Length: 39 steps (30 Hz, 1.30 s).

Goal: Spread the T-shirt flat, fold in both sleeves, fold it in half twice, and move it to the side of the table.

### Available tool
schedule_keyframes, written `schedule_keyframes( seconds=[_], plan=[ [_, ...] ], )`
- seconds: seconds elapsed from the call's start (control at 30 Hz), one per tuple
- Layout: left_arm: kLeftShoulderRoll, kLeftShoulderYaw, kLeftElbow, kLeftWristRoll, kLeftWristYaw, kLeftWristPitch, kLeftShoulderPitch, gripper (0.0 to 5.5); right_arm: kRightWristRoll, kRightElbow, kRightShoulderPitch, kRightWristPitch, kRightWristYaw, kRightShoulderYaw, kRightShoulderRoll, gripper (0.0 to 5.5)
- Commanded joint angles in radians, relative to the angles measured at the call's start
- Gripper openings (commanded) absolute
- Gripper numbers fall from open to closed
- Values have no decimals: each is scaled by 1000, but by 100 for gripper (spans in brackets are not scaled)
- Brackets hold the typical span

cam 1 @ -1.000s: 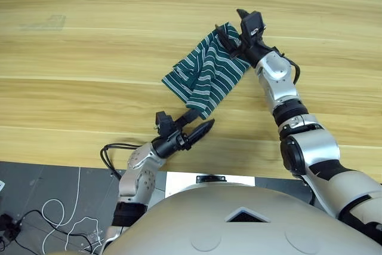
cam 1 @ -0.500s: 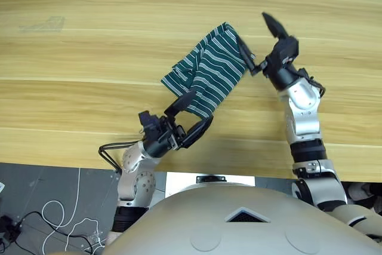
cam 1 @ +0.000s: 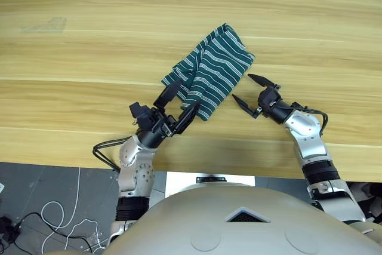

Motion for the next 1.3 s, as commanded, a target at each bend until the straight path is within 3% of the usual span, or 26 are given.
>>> schedule_keyframes(
  seconds=[0.03, 0.37, 0.53, 0.87, 1.3],
  plan=[
    [-20, -11, 49, 23, 9, -14, -35, 402, -42, -38, -31, 38, -3, 48, 25, 373],
    [-46, -9, 172, 58, 20, -41, -80, 402, 19, -260, -8, 121, 117, 77, -53, 373],
    [-62, 14, 162, 1, 14, -17, -76, 402, 126, -289, 1, 123, 203, 14, -128, 373],
    [-87, 6, 171, 3, 6, -20, -99, 402, -27, 138, -310, 34, 102, 85, 49, 373],
    [-111, 9, 193, -16, -10, -10, -145, 402, -140, 474, -483, -71, -53, 131, 225, 373]
  ],
)
